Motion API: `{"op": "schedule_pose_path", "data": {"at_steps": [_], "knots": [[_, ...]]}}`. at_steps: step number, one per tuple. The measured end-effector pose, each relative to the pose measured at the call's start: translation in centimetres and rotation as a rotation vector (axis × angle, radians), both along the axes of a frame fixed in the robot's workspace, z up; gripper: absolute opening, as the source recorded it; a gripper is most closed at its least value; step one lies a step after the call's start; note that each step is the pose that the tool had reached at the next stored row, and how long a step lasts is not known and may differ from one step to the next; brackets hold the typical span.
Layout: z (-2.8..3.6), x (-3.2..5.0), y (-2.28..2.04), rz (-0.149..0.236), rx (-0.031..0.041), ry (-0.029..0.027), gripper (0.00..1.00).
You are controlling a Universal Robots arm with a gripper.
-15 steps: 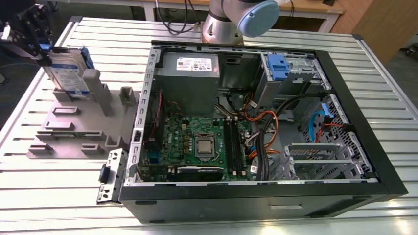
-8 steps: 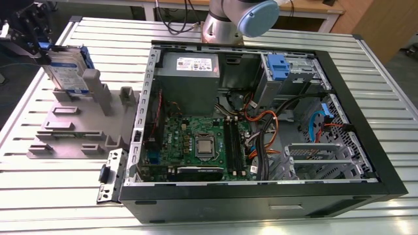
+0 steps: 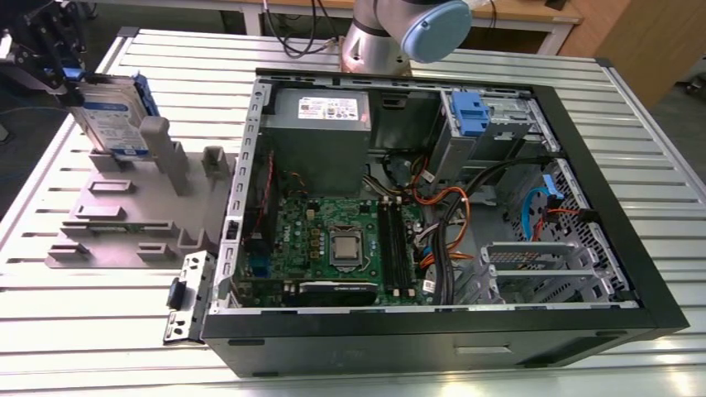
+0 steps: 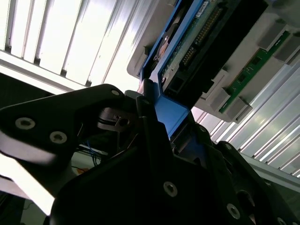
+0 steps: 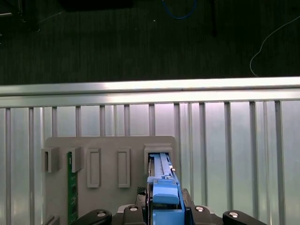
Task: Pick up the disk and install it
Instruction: 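Pick up the disk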
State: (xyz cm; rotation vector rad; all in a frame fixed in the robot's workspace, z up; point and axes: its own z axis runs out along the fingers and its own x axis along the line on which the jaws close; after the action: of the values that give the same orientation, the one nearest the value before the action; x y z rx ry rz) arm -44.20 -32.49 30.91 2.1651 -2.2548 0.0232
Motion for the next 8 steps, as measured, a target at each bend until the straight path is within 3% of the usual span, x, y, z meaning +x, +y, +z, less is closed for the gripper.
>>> {"op": "schedule_pose_path", "data": {"at_steps": [8], "knots": [[0.25,0.0,0.0,0.0,-0.0001,0.0001,0.36]]}}
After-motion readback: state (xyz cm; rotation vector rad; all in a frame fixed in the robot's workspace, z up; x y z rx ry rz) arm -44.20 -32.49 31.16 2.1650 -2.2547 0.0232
